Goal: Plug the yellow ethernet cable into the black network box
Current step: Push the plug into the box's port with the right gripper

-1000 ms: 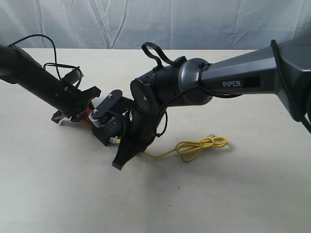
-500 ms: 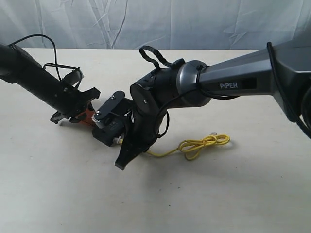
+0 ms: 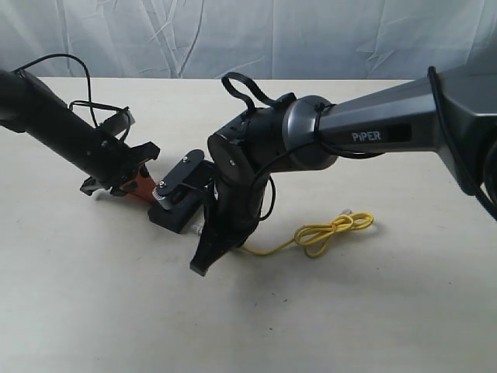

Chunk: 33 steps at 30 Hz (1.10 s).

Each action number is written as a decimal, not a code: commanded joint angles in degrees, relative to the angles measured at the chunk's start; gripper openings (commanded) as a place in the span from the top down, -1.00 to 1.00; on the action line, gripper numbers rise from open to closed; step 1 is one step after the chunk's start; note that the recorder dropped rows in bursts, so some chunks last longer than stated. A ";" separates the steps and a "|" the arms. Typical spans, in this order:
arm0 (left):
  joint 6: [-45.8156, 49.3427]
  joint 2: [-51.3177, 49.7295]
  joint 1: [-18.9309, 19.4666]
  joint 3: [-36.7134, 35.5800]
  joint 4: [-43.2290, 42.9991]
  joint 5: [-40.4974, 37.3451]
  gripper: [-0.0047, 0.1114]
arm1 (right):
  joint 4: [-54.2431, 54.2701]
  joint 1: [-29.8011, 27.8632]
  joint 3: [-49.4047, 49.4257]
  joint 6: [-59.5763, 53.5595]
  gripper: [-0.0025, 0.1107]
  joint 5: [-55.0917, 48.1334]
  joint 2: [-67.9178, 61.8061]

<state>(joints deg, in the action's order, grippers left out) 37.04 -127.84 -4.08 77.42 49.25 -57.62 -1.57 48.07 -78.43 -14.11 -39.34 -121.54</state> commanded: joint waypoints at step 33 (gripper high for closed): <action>19.38 -2.94 -0.13 -0.42 3.04 -0.50 0.92 | 2.17 -0.05 0.30 3.62 0.96 11.79 0.06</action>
<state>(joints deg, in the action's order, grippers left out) 56.14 -129.24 -3.87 77.63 55.07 -58.44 0.00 48.07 -78.09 -10.45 -31.54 -121.54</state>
